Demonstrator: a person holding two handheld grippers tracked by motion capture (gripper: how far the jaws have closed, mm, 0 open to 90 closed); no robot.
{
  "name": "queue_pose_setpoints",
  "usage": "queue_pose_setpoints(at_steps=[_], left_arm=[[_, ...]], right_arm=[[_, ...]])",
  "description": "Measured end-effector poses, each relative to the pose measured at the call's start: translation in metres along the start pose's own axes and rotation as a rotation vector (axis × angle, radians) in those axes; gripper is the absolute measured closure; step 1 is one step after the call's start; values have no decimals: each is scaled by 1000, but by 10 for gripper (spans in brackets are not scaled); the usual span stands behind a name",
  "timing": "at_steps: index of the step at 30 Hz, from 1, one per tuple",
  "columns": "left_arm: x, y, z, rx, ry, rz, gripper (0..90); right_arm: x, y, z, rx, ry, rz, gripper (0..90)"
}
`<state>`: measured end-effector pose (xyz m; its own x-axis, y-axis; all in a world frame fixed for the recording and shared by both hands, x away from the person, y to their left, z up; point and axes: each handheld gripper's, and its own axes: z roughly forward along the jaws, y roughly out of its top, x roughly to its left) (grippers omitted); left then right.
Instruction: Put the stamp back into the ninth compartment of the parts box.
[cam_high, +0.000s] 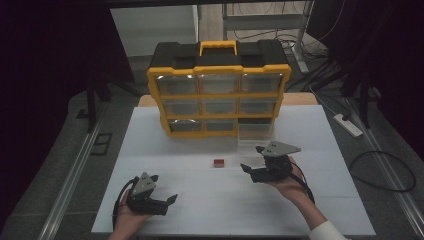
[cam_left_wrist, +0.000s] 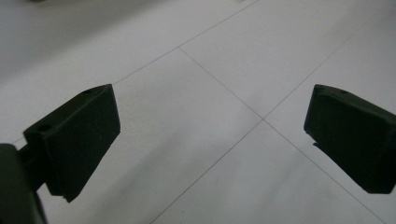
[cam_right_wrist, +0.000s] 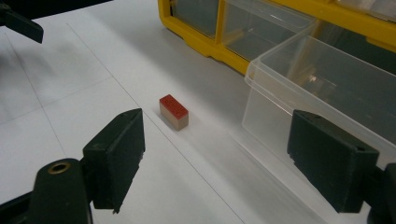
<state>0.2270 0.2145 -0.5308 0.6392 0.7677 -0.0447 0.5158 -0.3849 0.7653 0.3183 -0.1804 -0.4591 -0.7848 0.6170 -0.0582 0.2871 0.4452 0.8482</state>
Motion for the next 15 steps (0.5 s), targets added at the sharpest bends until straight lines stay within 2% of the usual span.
queue_pose_setpoints(at_steps=[15], left_arm=[[0,0,0,2,-1,5,37]], right_arm=[[8,11,16,9,30,-21,196]])
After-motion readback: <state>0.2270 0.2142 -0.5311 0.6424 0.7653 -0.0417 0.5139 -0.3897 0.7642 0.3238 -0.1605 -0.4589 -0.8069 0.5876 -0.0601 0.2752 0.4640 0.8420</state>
